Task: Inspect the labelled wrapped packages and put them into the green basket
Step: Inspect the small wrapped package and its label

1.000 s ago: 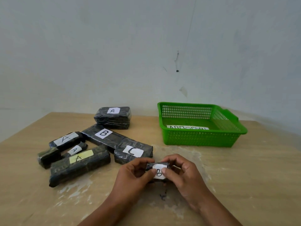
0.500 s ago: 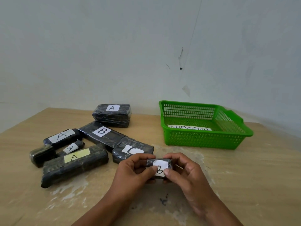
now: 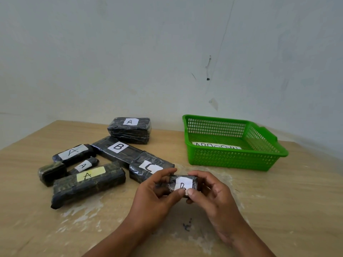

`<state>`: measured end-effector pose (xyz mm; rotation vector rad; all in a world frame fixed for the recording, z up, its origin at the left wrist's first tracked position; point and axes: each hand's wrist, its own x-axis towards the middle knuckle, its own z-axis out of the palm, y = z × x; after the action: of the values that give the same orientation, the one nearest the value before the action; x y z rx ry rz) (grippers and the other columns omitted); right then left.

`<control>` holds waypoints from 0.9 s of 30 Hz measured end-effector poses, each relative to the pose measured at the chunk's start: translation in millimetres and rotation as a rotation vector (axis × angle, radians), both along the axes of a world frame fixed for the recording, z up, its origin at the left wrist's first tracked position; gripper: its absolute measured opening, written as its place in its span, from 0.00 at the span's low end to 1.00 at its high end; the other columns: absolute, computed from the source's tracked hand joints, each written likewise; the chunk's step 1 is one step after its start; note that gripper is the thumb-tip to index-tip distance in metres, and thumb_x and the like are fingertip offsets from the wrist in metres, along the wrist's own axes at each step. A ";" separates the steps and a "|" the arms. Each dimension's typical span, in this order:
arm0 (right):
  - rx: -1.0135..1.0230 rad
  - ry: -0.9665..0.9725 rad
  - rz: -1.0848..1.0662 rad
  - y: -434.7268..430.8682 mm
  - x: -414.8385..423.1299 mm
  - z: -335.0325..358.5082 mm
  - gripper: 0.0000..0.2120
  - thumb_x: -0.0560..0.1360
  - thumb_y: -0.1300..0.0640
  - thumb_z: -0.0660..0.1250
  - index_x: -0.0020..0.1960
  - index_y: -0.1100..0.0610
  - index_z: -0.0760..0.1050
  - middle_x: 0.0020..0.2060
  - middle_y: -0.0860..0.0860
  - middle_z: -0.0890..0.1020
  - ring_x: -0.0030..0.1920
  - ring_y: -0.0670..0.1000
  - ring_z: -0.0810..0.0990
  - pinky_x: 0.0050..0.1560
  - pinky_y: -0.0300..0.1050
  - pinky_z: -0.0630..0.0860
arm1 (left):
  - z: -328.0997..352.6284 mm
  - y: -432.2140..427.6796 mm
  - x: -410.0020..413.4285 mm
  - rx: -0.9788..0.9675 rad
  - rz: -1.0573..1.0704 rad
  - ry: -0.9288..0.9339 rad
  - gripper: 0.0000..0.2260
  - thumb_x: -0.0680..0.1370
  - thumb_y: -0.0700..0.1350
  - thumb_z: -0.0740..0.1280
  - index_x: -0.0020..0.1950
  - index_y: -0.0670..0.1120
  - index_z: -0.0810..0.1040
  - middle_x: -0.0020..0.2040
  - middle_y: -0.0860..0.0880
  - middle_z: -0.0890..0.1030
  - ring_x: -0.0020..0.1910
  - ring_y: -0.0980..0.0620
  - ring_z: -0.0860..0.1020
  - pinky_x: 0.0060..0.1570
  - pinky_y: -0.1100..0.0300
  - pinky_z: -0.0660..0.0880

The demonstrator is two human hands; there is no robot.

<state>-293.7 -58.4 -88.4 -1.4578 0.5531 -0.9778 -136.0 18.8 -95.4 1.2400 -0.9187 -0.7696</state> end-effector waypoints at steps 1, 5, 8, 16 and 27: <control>0.048 -0.042 0.030 -0.3 -0.4 1.0 0.15 0.72 0.61 0.72 0.59 0.57 0.84 0.48 0.58 0.87 0.47 0.52 0.85 0.45 0.44 0.82 | 0.0 0.1 -0.2 -0.011 -0.002 0.014 0.23 0.72 0.33 0.77 0.64 0.51 0.82 0.53 0.43 0.86 0.50 0.46 0.88 0.55 0.52 0.84; 0.197 -0.183 0.119 -0.9 -3.0 6.5 0.15 0.73 0.62 0.66 0.57 0.62 0.85 0.51 0.62 0.86 0.47 0.55 0.85 0.42 0.47 0.82 | -0.5 0.5 -0.5 -0.061 -0.038 0.066 0.21 0.73 0.33 0.76 0.62 0.49 0.82 0.54 0.42 0.86 0.54 0.46 0.87 0.58 0.53 0.83; 0.169 -0.159 0.103 -0.4 -3.4 7.8 0.13 0.73 0.62 0.68 0.55 0.60 0.85 0.49 0.60 0.86 0.46 0.54 0.85 0.43 0.47 0.82 | -0.1 0.8 -1.2 -0.076 -0.117 0.119 0.21 0.71 0.39 0.74 0.64 0.45 0.81 0.55 0.44 0.88 0.57 0.45 0.86 0.60 0.52 0.82; 0.063 -0.041 0.068 2.3 -3.3 9.5 0.15 0.68 0.51 0.76 0.52 0.56 0.84 0.43 0.54 0.84 0.45 0.53 0.82 0.47 0.48 0.80 | 3.2 7.7 -4.0 -0.034 -0.240 0.003 0.17 0.75 0.45 0.76 0.64 0.48 0.82 0.57 0.49 0.88 0.58 0.46 0.85 0.54 0.59 0.81; -0.039 0.000 0.024 2.1 -2.5 7.0 0.12 0.68 0.50 0.75 0.46 0.56 0.82 0.41 0.62 0.85 0.43 0.55 0.84 0.44 0.43 0.82 | 1.9 10.5 -2.3 -0.015 -0.281 -0.098 0.13 0.80 0.38 0.70 0.65 0.44 0.83 0.58 0.48 0.87 0.60 0.48 0.84 0.52 0.65 0.78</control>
<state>-296.2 -56.3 -81.4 -1.4963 0.5173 -0.9745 -138.3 29.2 -93.5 1.1568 -1.1934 -0.9263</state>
